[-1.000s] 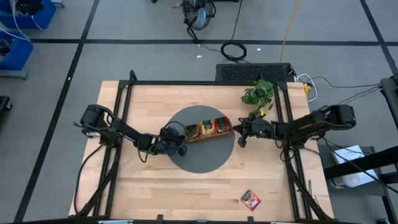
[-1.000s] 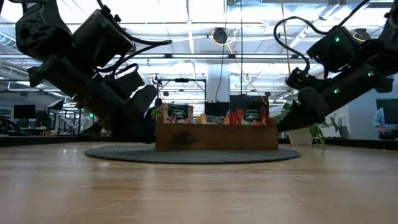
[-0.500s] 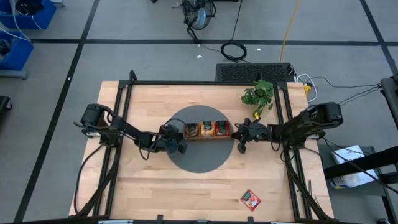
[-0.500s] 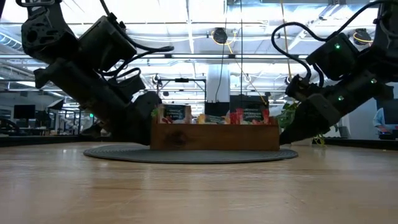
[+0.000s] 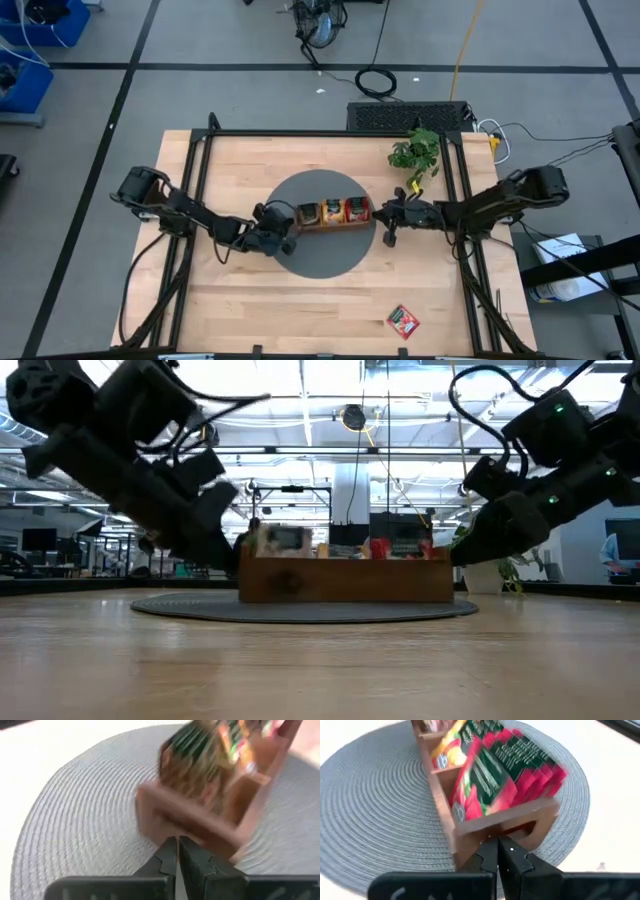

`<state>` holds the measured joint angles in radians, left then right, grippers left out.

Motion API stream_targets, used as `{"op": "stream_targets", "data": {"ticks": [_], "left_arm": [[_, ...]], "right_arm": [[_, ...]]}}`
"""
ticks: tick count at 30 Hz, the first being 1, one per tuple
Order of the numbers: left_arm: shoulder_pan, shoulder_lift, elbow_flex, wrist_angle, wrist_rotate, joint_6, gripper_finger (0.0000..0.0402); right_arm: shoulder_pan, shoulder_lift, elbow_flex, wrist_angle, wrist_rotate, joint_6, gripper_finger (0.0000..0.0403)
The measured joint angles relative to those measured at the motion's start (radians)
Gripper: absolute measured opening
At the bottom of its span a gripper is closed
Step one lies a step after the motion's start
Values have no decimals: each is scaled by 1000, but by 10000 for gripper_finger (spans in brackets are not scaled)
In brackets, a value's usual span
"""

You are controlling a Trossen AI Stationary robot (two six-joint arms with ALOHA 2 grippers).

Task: Pick & Place Tea
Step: Adjust the wooden organizer

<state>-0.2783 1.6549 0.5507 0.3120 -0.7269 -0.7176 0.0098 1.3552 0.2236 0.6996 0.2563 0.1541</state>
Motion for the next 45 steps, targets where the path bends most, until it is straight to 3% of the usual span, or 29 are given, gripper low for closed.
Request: {"op": "stream_targets", "data": {"ticks": [8, 12, 15, 23, 31, 39, 45], "left_arm": [[-111, -60, 1, 9, 100, 2, 24], [-157, -82, 1, 13, 73, 0, 24], [-157, -83, 0, 4, 37, 5, 24], [-131, -84, 0, -101, 56, -77, 24], [-145, -71, 0, -15, 268, -94, 24], [-143, -69, 0, 3, 163, -114, 24], [-88, -69, -2, -6, 178, -95, 24]], "right_arm": [[121, -113, -2, -105, 11, 55, 0], [188, -146, -1, -121, 126, 93, 0], [203, -149, -1, -122, 165, 96, 0], [202, -145, -2, -195, 165, 204, 0], [203, -145, -2, -204, 159, 231, 0], [236, -85, -3, -112, 154, 246, 0], [248, 21, -4, 28, 136, 222, 0]]}}
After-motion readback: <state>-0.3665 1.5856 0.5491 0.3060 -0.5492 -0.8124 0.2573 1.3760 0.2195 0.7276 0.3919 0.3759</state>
